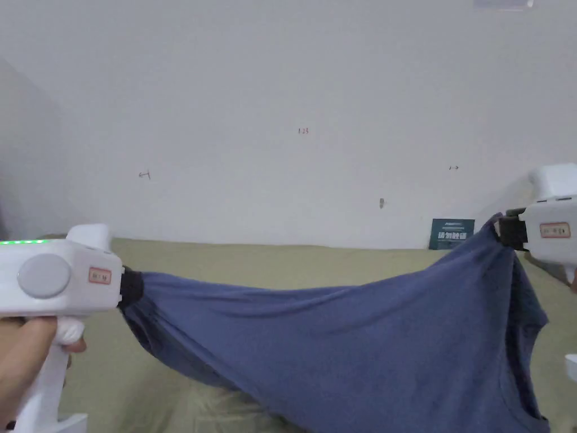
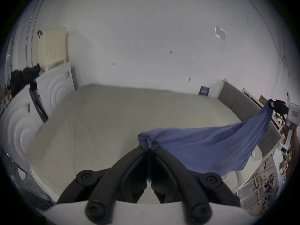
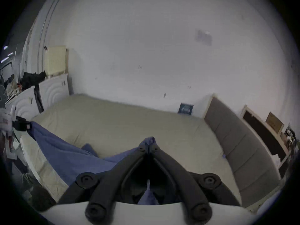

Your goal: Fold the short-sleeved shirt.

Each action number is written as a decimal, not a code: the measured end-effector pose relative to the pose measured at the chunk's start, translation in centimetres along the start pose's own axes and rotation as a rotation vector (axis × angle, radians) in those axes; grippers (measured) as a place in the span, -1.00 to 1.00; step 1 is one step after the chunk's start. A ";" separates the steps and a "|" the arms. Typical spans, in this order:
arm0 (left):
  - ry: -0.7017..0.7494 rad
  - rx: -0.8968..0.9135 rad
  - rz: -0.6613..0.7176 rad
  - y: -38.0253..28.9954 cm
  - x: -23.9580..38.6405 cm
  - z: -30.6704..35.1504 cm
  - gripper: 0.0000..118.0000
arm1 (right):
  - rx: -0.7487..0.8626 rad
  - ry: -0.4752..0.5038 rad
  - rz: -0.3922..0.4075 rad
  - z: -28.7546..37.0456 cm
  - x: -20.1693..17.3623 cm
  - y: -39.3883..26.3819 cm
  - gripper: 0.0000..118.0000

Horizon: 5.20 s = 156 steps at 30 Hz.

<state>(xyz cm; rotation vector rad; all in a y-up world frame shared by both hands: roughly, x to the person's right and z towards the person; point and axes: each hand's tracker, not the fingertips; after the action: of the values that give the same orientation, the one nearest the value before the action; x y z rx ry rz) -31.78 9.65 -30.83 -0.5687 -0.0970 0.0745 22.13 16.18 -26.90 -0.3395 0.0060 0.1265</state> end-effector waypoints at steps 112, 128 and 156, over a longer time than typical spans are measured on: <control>0.169 -0.259 0.169 -28.7 -8.2 0.5 0.11 | -0.420 -0.006 -0.242 4.8 -2.1 -35.4 0.64; 0.065 -0.404 0.146 -29.9 -8.4 -4.3 0.90 | -0.432 -0.012 -0.253 5.4 -2.5 -35.7 -1.00; 0.054 -0.395 0.072 -26.9 -5.8 -3.6 -0.98 | -0.548 0.099 -0.205 2.7 -1.9 -35.9 -0.98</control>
<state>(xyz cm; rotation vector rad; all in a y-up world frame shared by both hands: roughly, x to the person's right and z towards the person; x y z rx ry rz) -35.95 -15.43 -19.76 -0.9685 -0.0385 0.1111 24.65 -16.73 -12.40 -0.8905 0.0346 -0.0968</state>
